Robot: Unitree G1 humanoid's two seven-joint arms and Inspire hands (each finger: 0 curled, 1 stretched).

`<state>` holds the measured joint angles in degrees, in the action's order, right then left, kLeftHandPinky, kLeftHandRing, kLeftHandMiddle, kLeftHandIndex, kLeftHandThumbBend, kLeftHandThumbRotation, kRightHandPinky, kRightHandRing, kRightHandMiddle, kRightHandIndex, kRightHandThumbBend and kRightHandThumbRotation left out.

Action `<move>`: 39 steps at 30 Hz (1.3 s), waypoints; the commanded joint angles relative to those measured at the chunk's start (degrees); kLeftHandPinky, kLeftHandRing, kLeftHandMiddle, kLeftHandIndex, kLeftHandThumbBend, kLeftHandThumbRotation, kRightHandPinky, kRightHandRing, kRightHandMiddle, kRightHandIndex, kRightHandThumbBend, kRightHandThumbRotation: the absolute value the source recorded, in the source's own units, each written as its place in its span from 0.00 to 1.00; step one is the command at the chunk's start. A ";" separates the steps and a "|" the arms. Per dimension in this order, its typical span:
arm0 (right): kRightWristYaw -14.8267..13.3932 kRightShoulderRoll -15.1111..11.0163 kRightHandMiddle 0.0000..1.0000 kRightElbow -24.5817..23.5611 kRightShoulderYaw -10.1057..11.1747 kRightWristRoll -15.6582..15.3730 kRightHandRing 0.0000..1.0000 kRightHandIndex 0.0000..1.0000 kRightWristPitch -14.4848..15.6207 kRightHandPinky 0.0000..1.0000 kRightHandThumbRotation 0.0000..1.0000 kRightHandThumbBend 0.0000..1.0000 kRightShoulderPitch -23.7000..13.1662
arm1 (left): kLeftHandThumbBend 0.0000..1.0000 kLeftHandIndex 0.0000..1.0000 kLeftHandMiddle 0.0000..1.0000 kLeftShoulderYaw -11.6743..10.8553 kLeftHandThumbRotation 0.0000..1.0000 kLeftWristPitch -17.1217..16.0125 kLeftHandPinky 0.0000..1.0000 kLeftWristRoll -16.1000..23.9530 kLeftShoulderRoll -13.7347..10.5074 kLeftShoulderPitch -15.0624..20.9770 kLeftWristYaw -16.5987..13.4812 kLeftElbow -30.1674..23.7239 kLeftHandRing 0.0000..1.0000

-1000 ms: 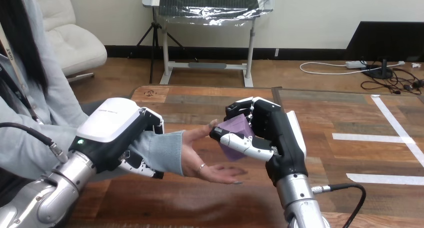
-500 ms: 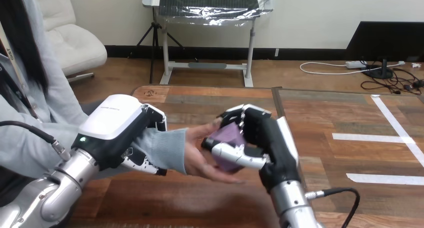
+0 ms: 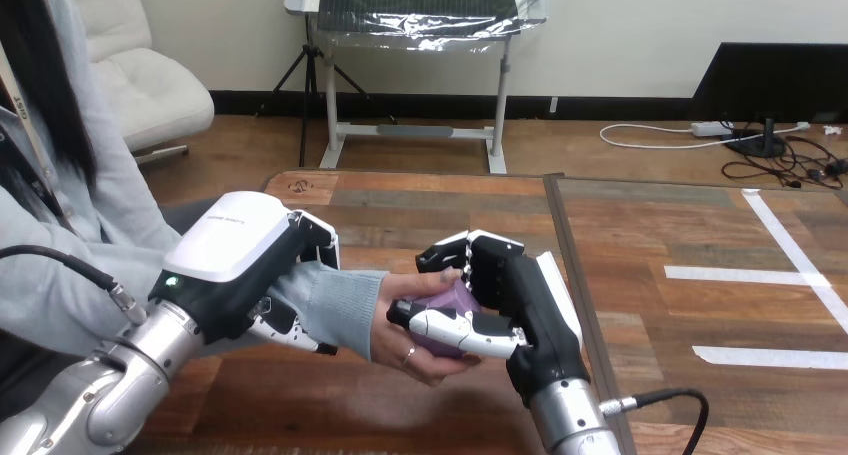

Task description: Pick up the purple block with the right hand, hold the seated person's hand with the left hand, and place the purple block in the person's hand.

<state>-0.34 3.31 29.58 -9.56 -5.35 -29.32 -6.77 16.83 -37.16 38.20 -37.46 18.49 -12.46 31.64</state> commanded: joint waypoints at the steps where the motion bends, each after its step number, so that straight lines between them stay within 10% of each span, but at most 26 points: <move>1: 0.09 3.23 0.44 -2.89 -1.32 0.17 0.36 0.47 -1.16 0.30 0.00 0.81 -0.96 | 0.89 0.32 0.30 -3.48 0.00 -1.07 0.20 -2.51 1.29 3.87 -1.92 -5.09 0.25; 39: -0.34 3.35 0.45 0.78 -3.33 -1.15 0.36 0.48 -2.56 0.31 0.00 0.81 -1.19 | 0.90 0.31 0.30 -4.23 0.00 -1.98 0.19 -2.55 2.85 2.54 -3.71 -5.63 0.24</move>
<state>-0.97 3.30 29.25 -11.14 -5.56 -30.58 -5.36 15.83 -37.23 38.21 -36.75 17.14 -12.64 31.17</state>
